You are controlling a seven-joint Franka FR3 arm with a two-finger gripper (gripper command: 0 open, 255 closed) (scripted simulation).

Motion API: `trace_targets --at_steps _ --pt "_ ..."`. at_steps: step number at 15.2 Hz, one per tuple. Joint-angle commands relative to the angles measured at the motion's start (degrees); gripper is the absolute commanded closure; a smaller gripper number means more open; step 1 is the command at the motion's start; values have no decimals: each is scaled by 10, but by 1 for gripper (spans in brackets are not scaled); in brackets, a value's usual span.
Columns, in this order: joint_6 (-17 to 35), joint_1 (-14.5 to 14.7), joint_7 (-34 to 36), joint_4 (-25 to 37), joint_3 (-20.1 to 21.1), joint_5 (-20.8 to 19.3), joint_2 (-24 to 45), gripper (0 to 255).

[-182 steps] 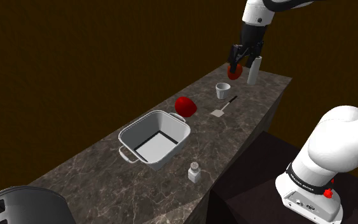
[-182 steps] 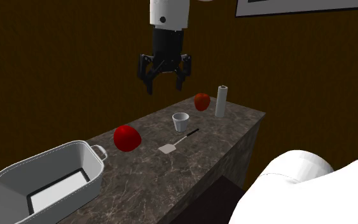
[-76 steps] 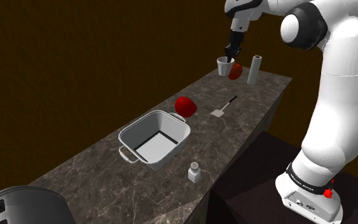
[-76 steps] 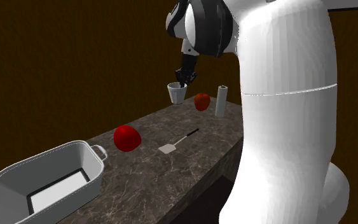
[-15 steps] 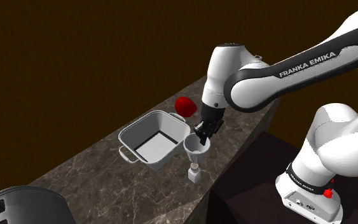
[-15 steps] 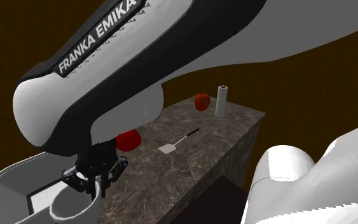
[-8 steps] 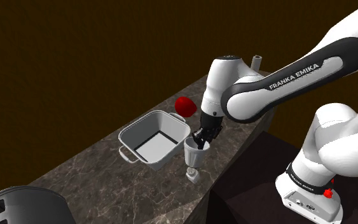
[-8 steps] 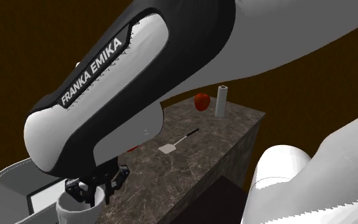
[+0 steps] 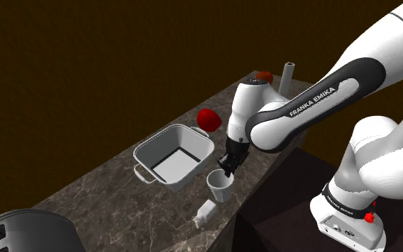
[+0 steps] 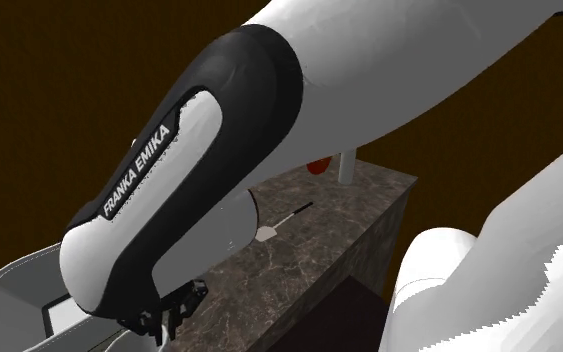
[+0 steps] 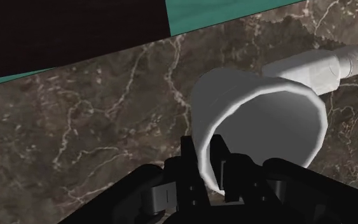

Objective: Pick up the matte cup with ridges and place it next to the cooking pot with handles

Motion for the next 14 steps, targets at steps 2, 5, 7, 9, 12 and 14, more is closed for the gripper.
trace_targets --at_steps 2,5,7,9,12,14 --pt "30 5 -8 -7 1 10 23 255" --pt "30 5 -8 -7 1 10 23 255" --pt "30 5 -8 -7 1 10 23 255" --pt "30 5 -8 -7 1 9 23 255" --pt "30 5 -8 -8 0 9 22 0" --pt "30 5 -8 -7 1 9 23 0"
